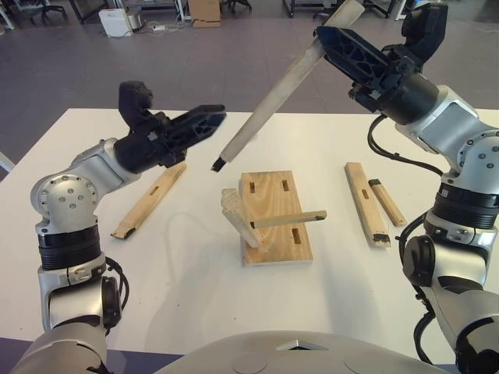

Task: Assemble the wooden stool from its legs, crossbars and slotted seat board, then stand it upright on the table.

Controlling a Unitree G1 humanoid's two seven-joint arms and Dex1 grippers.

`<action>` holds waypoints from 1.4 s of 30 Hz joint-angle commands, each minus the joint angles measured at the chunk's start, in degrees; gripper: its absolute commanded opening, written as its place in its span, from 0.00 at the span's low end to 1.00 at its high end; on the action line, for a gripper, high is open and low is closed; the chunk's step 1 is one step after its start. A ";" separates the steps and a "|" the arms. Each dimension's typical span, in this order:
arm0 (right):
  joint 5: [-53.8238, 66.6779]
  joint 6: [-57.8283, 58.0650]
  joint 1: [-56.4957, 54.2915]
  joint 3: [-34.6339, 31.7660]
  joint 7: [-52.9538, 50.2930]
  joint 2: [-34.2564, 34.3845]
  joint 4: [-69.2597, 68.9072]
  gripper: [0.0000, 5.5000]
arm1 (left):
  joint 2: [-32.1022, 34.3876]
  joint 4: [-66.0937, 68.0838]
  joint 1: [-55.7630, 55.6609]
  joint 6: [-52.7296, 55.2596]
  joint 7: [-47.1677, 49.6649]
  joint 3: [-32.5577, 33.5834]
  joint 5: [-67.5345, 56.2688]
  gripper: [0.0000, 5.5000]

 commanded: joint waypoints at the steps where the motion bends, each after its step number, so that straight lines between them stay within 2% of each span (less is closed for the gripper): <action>1: -11.50 -5.97 -0.95 1.22 5.05 -6.71 3.46 0.37 | 3.12 5.42 6.38 -5.23 -3.47 2.05 6.76 0.53; 5: -20.87 -11.51 8.15 3.23 20.23 -15.31 1.98 0.37 | 0.62 3.71 14.46 -10.87 -2.39 3.80 10.81 0.53; 10: -24.19 -11.95 17.36 4.55 36.55 -24.06 -1.96 0.37 | -6.34 -6.19 23.24 -12.51 5.01 3.25 10.24 0.53; 14: -26.01 -13.65 17.76 5.31 44.35 -25.19 2.04 0.37 | -10.55 -11.64 31.46 -14.19 7.90 1.30 11.60 0.53; 20: -26.83 -20.33 23.87 4.17 52.77 -22.95 1.21 0.37 | -11.31 -12.57 32.67 -14.38 9.38 1.26 10.99 0.53; 27: -25.63 -20.79 24.40 4.63 55.87 -20.89 -0.36 0.37 | -10.42 -11.35 31.46 -13.98 9.13 1.91 10.26 0.53; 42: -29.12 -25.79 30.25 7.35 53.88 -15.15 -3.04 0.37 | -5.49 -5.55 27.00 -12.08 3.71 0.70 10.74 0.53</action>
